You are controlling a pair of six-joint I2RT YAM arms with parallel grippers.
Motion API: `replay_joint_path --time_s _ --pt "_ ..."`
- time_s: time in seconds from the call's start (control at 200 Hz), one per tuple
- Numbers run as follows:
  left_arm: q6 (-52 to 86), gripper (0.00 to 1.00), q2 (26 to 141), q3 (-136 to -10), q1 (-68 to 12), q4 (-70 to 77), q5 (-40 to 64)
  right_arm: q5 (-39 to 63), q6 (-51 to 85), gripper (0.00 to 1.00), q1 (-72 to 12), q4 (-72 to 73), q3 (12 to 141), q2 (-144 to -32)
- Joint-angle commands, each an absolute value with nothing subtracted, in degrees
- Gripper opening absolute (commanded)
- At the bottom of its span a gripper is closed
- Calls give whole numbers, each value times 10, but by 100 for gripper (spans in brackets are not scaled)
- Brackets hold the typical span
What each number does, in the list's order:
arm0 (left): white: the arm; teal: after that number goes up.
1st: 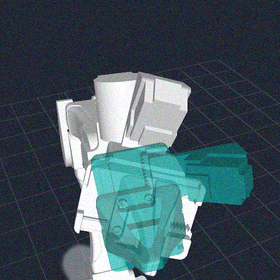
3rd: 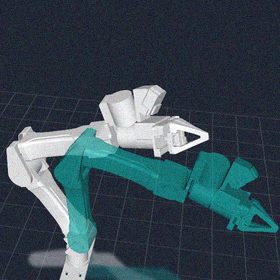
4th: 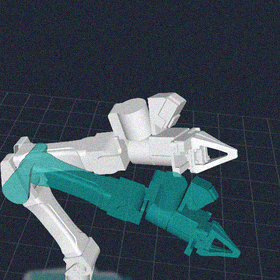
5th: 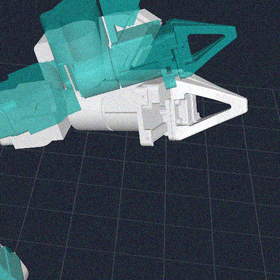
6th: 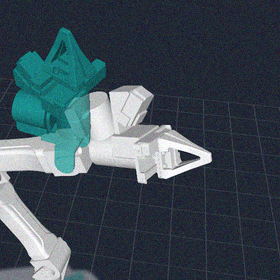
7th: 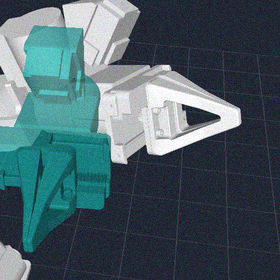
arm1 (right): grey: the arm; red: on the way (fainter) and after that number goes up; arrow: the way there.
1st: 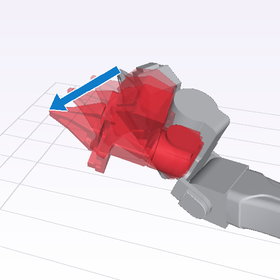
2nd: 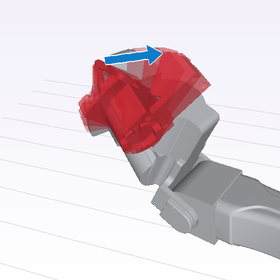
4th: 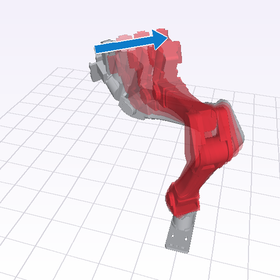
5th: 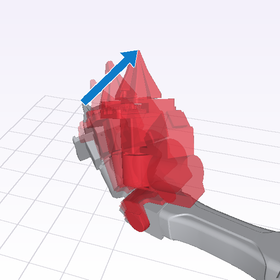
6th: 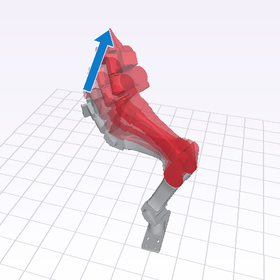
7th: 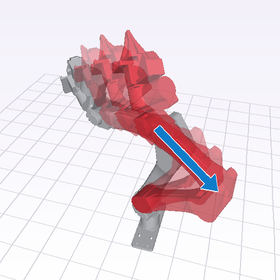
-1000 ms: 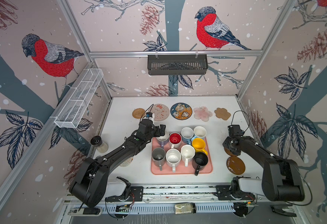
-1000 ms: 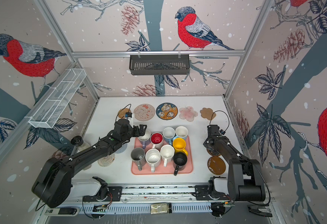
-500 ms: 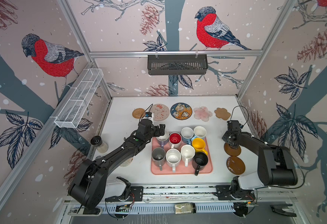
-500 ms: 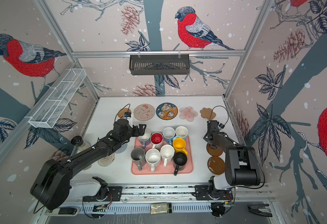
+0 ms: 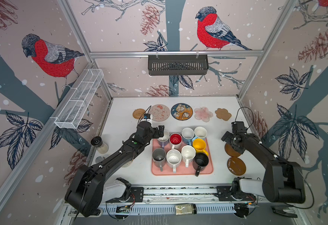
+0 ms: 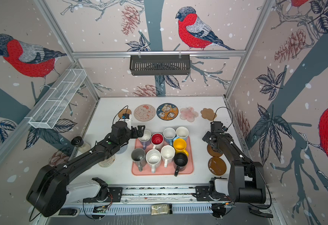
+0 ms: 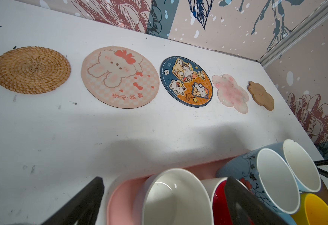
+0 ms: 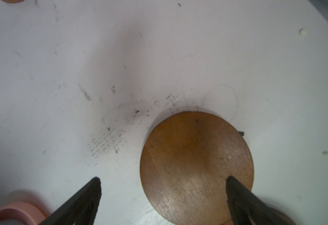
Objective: Place cups on coasters
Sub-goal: Move the coaster to the middle-right of the table.
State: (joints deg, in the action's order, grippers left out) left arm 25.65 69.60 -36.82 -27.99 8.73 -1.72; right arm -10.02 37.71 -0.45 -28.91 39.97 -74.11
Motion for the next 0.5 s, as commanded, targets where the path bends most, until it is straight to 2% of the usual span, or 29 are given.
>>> replay_joint_path --time_s 0.0,0.155,0.495 --pt "263 97 684 -358 -280 119 -16 -97 415 100 11 -328 390 -736" --pt "264 97 677 -347 -281 130 0 -66 406 100 50 -301 358 -742" --pt "260 97 673 -345 -280 129 -1 -55 366 99 44 -269 378 -783"
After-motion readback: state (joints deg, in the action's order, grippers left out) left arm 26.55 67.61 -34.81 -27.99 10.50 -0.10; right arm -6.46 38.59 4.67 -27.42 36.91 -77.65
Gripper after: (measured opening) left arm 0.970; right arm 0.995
